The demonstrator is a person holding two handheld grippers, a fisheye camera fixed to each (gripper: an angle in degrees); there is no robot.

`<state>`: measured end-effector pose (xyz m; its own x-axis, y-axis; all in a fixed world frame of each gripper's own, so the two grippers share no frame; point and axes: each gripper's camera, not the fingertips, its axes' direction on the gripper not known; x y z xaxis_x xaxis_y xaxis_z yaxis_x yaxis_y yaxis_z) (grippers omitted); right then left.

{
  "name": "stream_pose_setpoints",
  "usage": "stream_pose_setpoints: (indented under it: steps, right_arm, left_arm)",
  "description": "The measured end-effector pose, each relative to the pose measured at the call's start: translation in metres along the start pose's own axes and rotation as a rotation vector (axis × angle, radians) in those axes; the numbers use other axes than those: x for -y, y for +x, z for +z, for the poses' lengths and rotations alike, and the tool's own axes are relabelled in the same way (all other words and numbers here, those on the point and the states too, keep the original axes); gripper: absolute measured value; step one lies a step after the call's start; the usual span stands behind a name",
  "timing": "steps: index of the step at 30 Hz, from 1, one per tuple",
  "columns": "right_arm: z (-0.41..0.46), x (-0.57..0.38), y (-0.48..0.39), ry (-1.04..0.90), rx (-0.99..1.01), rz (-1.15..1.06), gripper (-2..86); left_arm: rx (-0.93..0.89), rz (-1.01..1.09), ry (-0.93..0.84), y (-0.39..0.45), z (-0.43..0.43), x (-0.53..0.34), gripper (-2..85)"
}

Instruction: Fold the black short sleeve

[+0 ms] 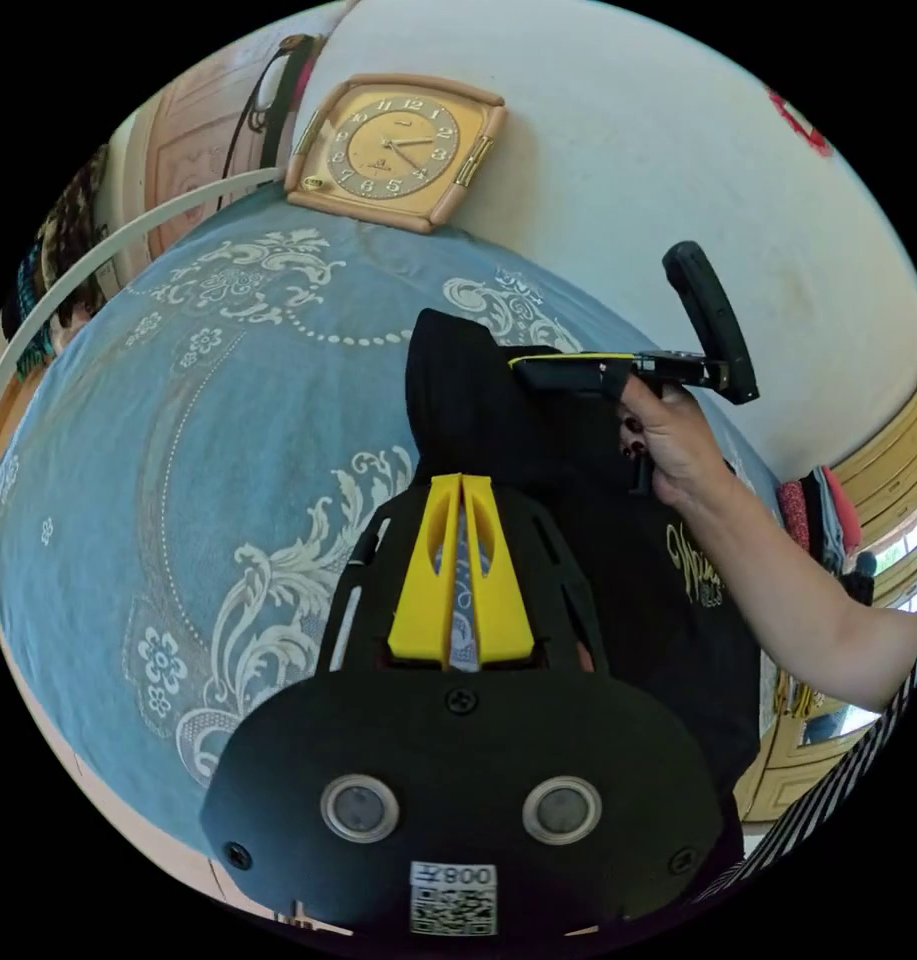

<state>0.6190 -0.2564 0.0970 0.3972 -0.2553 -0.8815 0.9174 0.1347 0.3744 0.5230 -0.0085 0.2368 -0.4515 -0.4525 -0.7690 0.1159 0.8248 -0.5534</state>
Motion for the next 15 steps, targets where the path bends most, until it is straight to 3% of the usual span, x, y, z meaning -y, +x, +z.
stream_pose_setpoints:
  steps: [5, 12, 15]
  right_arm:
    - [-0.014, -0.002, -0.006, 0.113, 0.026, -0.045, 6.5]
    - [0.054, 0.012, -0.025, -0.172, -0.044, -0.157, 3.6]
    - [0.050, 0.001, -0.032, -0.148, -0.057, -0.205, 2.3]
  left_arm:
    - [-0.057, -0.100, -0.028, -0.019, 0.025, -0.003, 6.7]
    - [-0.038, -0.072, -0.035, -0.008, 0.051, -0.016, 2.6]
    - [-0.002, -0.012, 0.015, 0.007, 0.050, -0.029, 2.0]
